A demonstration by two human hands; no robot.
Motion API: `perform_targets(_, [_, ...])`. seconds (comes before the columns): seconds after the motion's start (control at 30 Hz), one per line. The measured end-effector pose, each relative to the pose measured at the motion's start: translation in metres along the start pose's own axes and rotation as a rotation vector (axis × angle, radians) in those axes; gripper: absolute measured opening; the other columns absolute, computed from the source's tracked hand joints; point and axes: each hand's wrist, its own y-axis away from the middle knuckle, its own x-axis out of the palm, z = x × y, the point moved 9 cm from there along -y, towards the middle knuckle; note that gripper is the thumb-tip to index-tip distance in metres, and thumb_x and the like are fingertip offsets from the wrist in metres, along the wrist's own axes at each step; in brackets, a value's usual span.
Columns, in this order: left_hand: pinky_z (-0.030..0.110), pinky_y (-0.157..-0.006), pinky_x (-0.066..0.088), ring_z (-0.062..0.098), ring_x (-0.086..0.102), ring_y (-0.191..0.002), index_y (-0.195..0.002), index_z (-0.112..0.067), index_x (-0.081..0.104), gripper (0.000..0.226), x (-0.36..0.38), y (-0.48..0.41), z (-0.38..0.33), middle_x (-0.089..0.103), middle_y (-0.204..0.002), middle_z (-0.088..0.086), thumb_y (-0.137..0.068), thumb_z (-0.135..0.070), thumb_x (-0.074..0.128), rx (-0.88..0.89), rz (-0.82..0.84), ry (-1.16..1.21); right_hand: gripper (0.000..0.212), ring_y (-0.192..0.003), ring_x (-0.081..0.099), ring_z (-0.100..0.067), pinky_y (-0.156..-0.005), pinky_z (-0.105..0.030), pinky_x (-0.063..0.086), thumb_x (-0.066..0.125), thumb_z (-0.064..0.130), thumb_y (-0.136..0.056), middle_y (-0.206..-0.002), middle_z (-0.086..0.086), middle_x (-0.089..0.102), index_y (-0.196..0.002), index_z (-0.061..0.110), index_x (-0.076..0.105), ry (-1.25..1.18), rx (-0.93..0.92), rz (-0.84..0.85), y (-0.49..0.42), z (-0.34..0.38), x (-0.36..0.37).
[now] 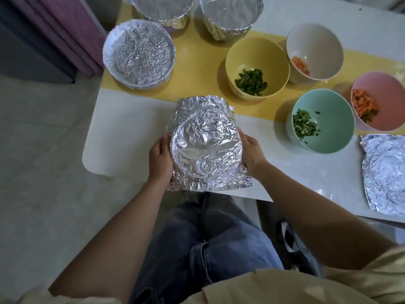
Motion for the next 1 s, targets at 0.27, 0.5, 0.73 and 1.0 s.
perform_targets(0.27, [0.037, -0.065, 0.046, 0.024, 0.061, -0.068, -0.099, -0.007, 0.054, 0.028, -0.017, -0.004, -0.013, 0.06, -0.079, 0.006, -0.104, -0.029, 0.038, 0.169, -0.13, -0.293, 0.04, -0.059, 0.058, -0.014, -0.06, -0.034, 0.043, 0.045, 0.037, -0.102, -0.079, -0.018, 0.064, -0.105, 0.0, 0.059, 0.08, -0.151, -0.094, 0.011, 0.024, -0.01])
perform_targets(0.5, [0.041, -0.093, 0.036, 0.032, 0.048, -0.113, -0.113, -0.006, 0.057, 0.036, -0.01, 0.04, -0.083, 0.052, -0.123, 0.015, -0.091, -0.033, 0.045, 0.666, -0.32, -0.631, 0.032, -0.117, 0.05, -0.019, -0.097, -0.032, 0.041, 0.048, 0.019, -0.1, -0.13, -0.008, 0.053, -0.128, 0.004, 0.051, 0.437, -0.884, -0.302, 0.056, 0.095, -0.008])
perform_targets(0.73, [0.048, -0.106, 0.03, 0.033, 0.038, -0.131, -0.139, -0.005, 0.048, 0.1, 0.032, 0.071, -0.054, 0.042, -0.145, 0.019, -0.076, -0.081, 0.039, 0.926, 0.016, -1.111, 0.054, -0.132, 0.045, -0.031, -0.107, -0.047, 0.038, 0.045, 0.03, -0.099, -0.146, -0.017, 0.045, -0.144, 0.001, 0.04, 0.798, -0.974, 0.039, 0.034, 0.092, 0.05])
perform_targets(1.0, [0.047, -0.101, 0.032, 0.032, 0.04, -0.124, -0.137, -0.006, 0.05, 0.093, -0.01, 0.058, -0.057, 0.044, -0.14, 0.017, -0.082, -0.08, 0.035, 0.983, -0.112, -1.103, 0.046, -0.109, 0.054, -0.026, -0.086, -0.032, 0.043, 0.054, 0.02, -0.095, -0.124, -0.013, 0.056, -0.137, 0.004, 0.044, 0.622, -0.767, -0.145, 0.034, 0.077, 0.017])
